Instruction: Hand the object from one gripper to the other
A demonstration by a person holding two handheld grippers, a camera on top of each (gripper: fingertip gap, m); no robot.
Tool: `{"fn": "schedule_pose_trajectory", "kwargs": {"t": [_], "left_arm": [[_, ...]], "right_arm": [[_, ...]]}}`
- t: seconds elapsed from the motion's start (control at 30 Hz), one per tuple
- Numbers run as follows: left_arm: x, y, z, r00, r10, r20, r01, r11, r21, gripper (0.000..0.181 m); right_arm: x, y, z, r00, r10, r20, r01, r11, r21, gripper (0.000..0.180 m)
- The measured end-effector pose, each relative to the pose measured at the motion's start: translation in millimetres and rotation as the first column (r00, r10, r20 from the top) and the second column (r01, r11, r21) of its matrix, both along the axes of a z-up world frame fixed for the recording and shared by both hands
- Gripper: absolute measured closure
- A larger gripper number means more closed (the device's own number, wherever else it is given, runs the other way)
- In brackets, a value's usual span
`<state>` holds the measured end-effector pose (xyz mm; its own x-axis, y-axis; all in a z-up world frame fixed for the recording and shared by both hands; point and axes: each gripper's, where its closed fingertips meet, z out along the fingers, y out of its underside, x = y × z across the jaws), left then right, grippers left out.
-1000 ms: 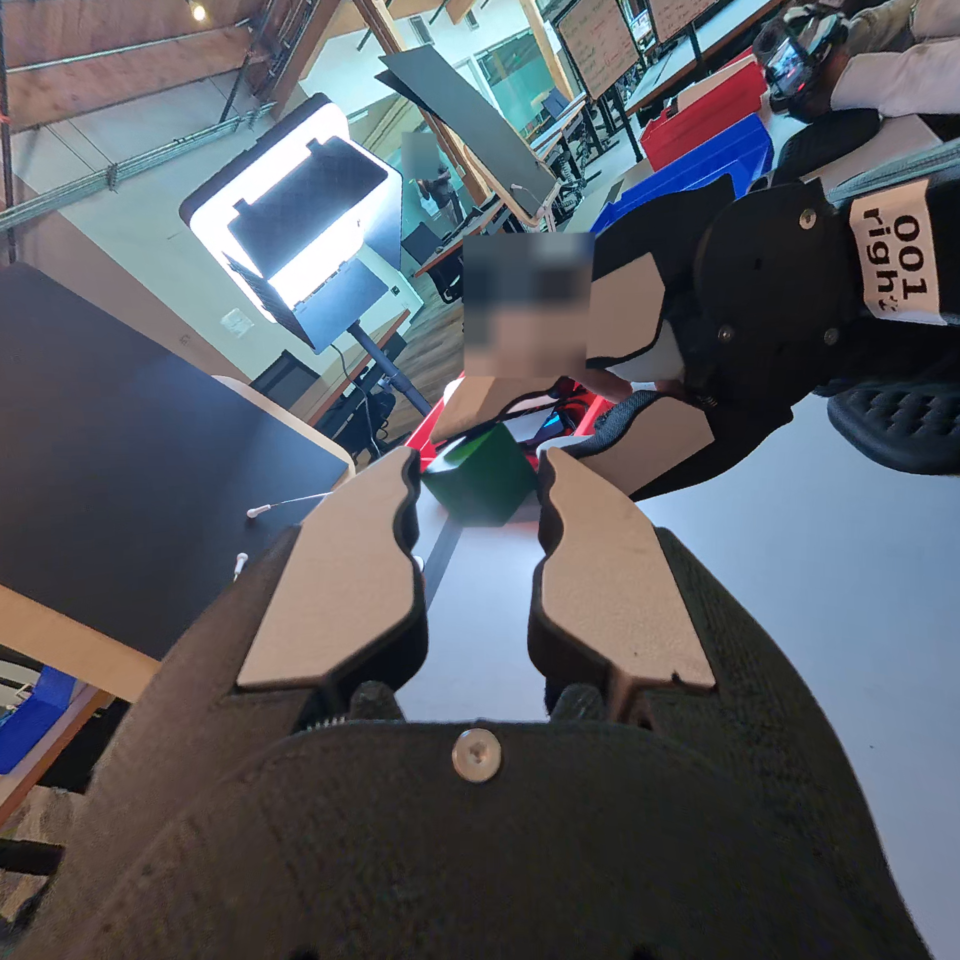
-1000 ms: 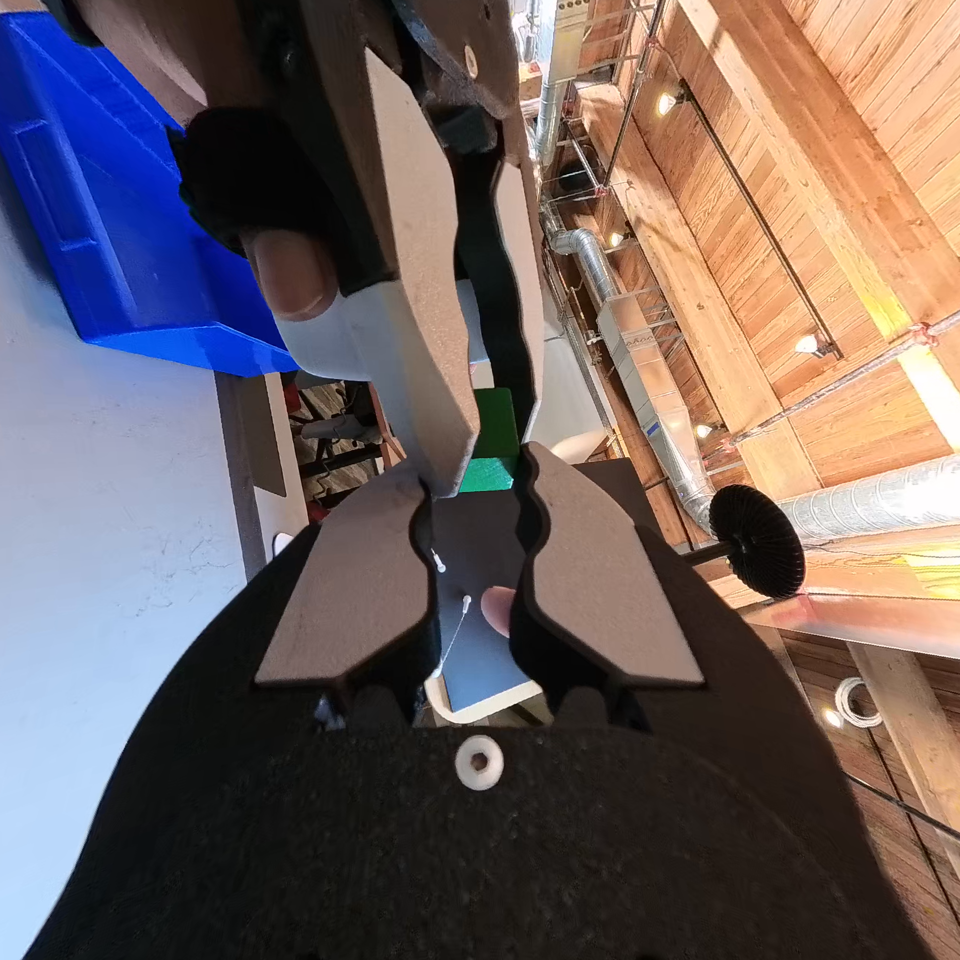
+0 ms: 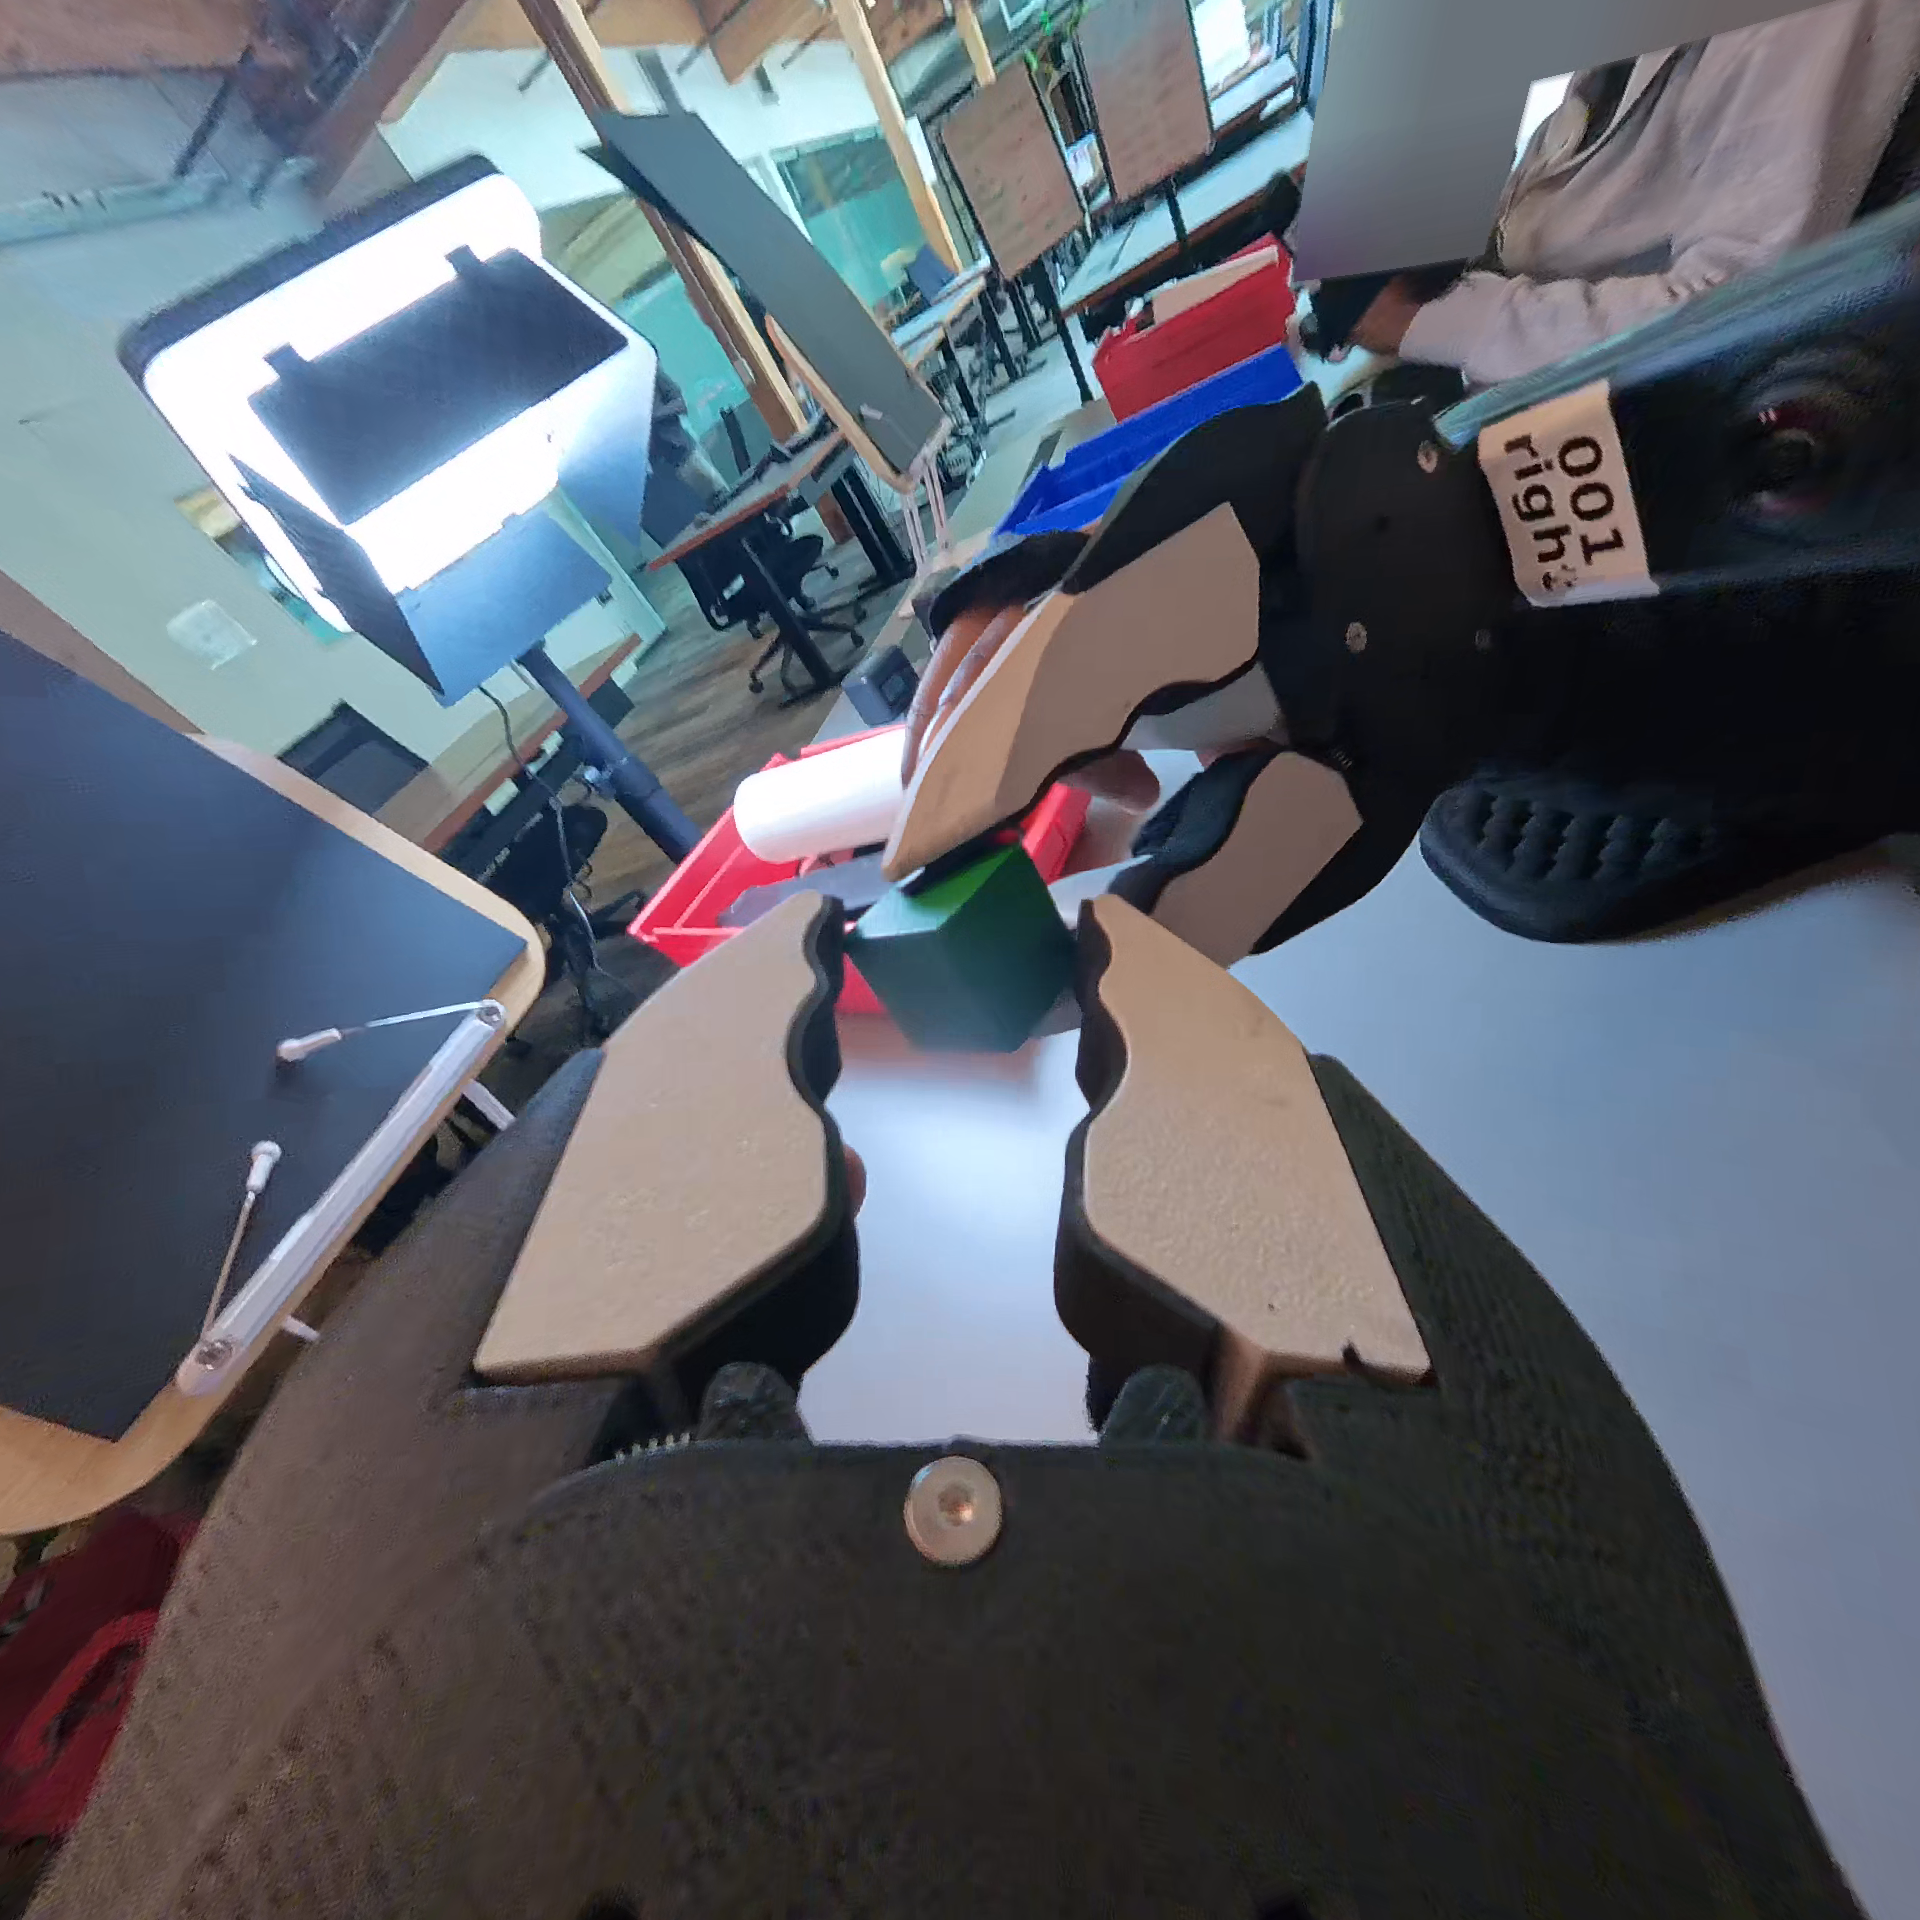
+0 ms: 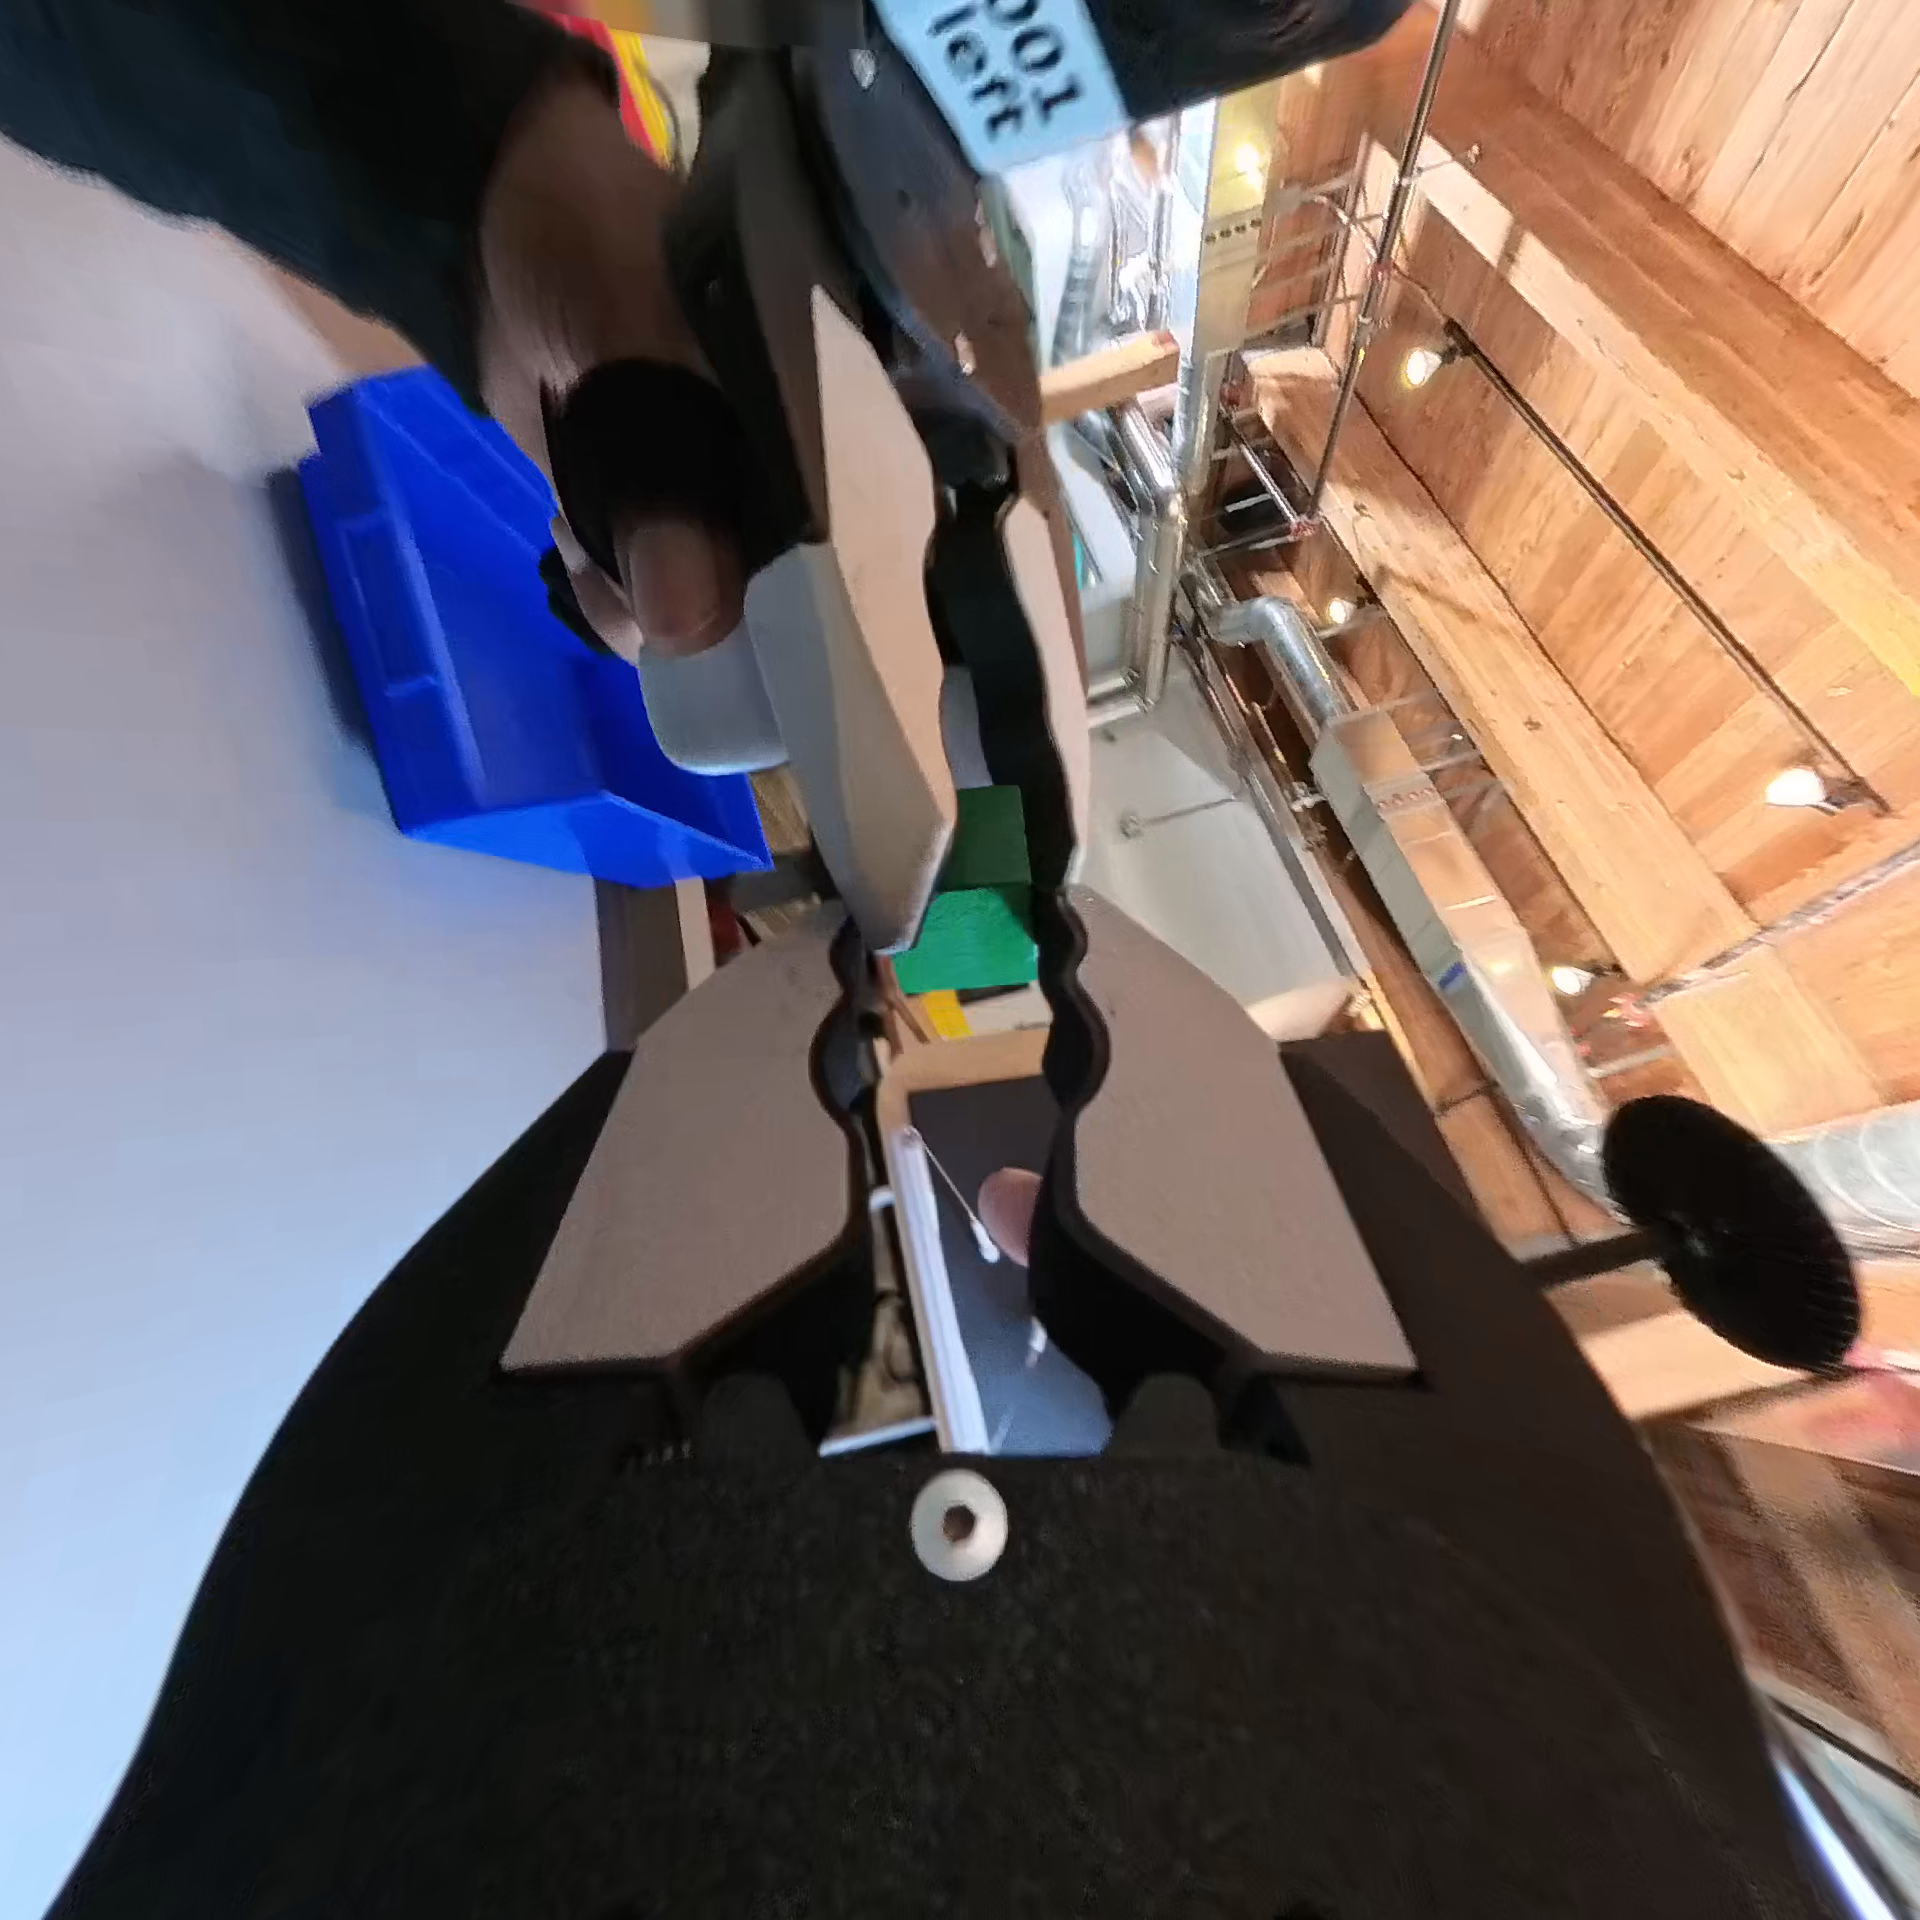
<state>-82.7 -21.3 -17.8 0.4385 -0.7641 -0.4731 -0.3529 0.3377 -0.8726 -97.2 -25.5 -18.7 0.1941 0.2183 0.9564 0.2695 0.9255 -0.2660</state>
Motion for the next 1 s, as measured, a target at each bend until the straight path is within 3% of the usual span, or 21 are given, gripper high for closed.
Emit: {"fn": "schedule_pose_trajectory", "kwargs": {"t": [0.1, 0.23, 0.3, 0.43, 0.57, 0.8, 1.0], "left_arm": [[-4.6, -3.8, 11.2, 1.0, 0.005, 0.023, -0.007, 0.998, 0.064, 0.138], [-11.7, -6.1, 28.4, 0.995, 0.103, 0.0, -0.1, 0.964, 0.246, 0.138], [-14.1, -5.8, 37.6, 0.984, 0.179, -0.005, -0.165, 0.918, 0.36, 0.138], [-14.7, -4.1, 47.7, 0.952, 0.306, -0.006, -0.253, 0.797, 0.548, 0.139], [-12.0, 3.9, 40.0, 0.917, 0.396, -0.051, -0.267, 0.704, 0.658, 0.139], [-6.9, 14.6, 22.6, 0.911, 0.401, -0.098, -0.24, 0.707, 0.665, 0.139], [-13.0, 21.9, 19.5, 0.907, 0.411, -0.091, -0.265, 0.725, 0.636, 0.139]], "right_arm": [[4.9, -7.2, 6.9, 0.997, 0.081, 0.0, -0.08, 0.986, -0.147, 0.132], [18.6, -8.1, 24.0, 0.982, 0.173, -0.076, -0.189, 0.897, -0.4, 0.129], [25.5, -4.9, 34.2, 0.966, 0.209, -0.15, -0.257, 0.802, -0.54, 0.128], [27.8, -3.8, 40.2, 0.925, 0.284, -0.253, -0.366, 0.484, -0.795, 0.117], [22.3, -6.6, 39.4, 0.901, 0.31, -0.305, -0.404, 0.337, -0.85, 0.115], [7.9, -5.3, 22.1, 0.921, 0.297, -0.253, -0.339, 0.289, -0.895, 0.109], [3.3, -14.0, 17.4, 0.922, 0.323, -0.215, -0.321, 0.323, -0.89, 0.11]]}}
